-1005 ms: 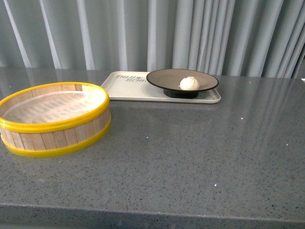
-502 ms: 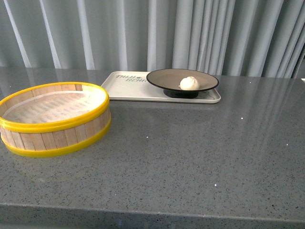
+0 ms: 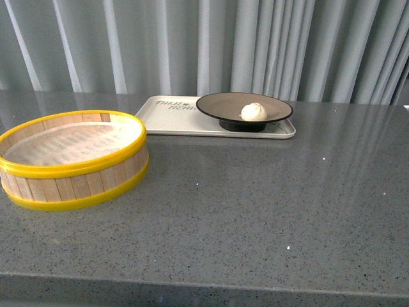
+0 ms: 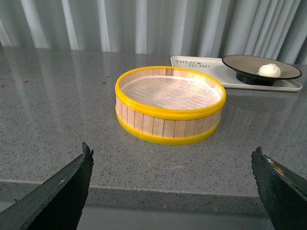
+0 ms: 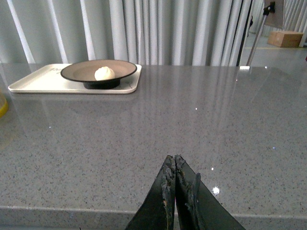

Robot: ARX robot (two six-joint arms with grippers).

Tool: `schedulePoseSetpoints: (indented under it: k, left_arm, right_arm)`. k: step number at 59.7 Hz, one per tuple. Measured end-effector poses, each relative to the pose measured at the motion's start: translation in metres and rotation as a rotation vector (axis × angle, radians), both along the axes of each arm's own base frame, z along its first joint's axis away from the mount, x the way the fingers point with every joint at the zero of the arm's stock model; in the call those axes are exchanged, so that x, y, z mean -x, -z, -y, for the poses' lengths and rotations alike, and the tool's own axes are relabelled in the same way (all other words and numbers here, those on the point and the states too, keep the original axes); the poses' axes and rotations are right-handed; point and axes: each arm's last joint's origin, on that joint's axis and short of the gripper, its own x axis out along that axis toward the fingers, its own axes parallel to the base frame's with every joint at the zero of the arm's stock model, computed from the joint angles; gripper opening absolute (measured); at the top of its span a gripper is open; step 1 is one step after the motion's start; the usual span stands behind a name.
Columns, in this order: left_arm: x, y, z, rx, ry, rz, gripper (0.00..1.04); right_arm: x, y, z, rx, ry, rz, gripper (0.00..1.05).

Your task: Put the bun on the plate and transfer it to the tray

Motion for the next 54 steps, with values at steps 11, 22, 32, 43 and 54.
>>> schedulePoseSetpoints:
  k: [11, 22, 32, 43, 54]
  left_arm:
    - [0.0000, 0.0000, 0.0000, 0.000, 0.000, 0.000, 0.98]
    - [0.0000, 0.0000, 0.0000, 0.000, 0.000, 0.000, 0.98]
    - [0.0000, 0.0000, 0.0000, 0.000, 0.000, 0.000, 0.98]
    - [0.0000, 0.0001, 0.0000, 0.000, 0.000, 0.000, 0.98]
    - [0.0000, 0.0000, 0.0000, 0.000, 0.000, 0.000, 0.98]
  right_arm:
    - [0.0000, 0.0004, 0.0000, 0.001, 0.000, -0.004, 0.17]
    - [0.0000, 0.0004, 0.0000, 0.001, 0.000, -0.005, 0.52]
    - [0.0000, 0.0004, 0.0000, 0.001, 0.000, -0.005, 0.81]
    - [0.0000, 0.0004, 0.0000, 0.000, 0.000, -0.005, 0.96]
    - [0.0000, 0.0004, 0.0000, 0.000, 0.000, -0.005, 0.96]
